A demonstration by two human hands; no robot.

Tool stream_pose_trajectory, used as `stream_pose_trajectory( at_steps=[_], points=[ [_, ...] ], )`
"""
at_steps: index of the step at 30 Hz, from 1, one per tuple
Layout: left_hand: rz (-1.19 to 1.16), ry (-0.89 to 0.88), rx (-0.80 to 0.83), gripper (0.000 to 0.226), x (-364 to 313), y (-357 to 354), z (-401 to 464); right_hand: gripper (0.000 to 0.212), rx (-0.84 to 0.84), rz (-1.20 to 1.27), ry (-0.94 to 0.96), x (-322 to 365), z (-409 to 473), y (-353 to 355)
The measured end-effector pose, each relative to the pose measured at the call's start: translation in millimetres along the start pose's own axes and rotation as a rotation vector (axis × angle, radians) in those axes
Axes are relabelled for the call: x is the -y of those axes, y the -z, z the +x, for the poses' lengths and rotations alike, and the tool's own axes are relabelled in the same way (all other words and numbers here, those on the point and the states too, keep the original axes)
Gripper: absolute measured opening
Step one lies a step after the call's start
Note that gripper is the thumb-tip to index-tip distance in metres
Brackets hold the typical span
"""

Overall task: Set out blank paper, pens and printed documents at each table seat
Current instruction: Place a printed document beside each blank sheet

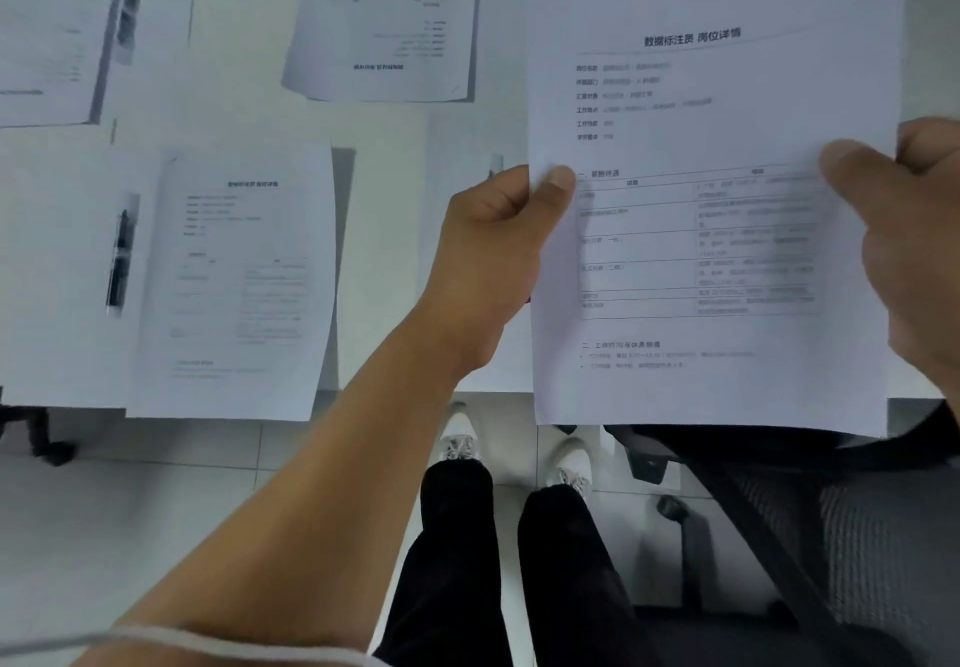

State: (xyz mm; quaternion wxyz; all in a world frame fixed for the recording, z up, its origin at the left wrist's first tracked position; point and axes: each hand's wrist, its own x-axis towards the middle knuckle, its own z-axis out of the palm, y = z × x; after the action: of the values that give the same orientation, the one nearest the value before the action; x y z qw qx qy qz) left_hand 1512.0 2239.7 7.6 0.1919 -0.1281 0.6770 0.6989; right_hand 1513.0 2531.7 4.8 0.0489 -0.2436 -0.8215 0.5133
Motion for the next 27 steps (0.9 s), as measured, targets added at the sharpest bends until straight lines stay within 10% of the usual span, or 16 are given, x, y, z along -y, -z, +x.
stream_pose_trajectory(
  at_steps=[27],
  points=[
    [0.623, 0.015, -0.264, 0.046, 45.0, -0.3, 52.4, 0.047, 0.047, -0.278, -0.064, -45.0, -2.2, -50.4]
  ],
)
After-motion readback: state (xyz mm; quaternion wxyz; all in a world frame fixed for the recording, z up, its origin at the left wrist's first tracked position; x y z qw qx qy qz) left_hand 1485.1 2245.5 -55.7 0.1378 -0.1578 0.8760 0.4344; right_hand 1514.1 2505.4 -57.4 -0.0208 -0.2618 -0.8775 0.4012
